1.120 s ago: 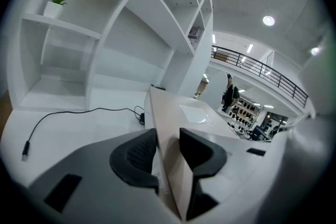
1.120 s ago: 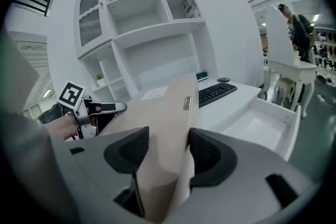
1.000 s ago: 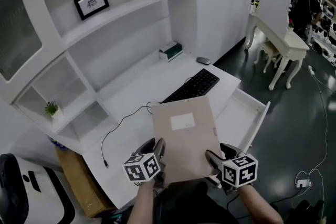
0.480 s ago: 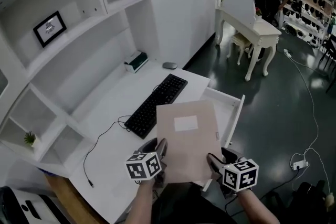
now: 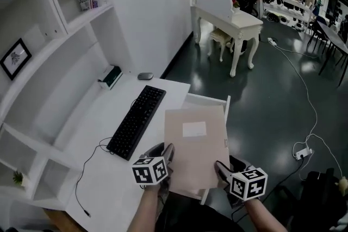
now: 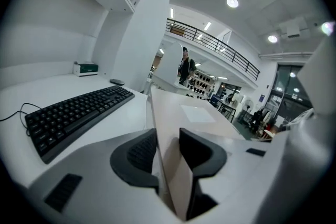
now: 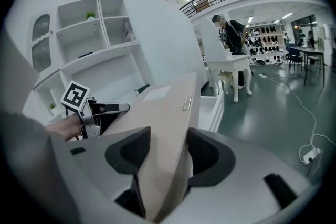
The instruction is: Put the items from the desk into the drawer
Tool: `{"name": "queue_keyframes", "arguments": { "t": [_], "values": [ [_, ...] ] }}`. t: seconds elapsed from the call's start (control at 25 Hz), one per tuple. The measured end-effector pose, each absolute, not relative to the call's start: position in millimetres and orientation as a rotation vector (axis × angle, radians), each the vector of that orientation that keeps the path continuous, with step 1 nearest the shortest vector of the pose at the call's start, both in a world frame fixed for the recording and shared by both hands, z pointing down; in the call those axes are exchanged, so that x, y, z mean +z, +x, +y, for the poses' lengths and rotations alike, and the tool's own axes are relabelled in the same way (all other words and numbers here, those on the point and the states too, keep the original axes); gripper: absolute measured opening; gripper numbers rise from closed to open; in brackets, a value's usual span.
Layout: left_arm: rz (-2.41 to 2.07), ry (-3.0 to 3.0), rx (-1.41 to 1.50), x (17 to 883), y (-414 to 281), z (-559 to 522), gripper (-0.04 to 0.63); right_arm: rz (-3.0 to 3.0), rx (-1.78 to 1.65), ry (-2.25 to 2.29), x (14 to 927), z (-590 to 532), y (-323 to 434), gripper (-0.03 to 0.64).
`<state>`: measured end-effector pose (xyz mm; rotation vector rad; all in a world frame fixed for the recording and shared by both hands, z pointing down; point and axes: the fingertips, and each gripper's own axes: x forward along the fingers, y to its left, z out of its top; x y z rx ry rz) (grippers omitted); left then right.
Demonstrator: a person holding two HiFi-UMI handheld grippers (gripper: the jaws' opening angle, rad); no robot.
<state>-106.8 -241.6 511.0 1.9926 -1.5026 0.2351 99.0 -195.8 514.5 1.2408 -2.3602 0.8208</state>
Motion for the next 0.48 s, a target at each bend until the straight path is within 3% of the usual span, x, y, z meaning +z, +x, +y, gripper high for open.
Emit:
{"name": "queue_keyframes", "arguments": {
  "t": [0.48],
  "values": [
    [-1.289, 2.092, 0.369, 546.3, -40.1, -298.3, 0.137, -2.220, 0.924, 1.482, 537.0, -209.6, 152.6, 0.219]
  ]
}}
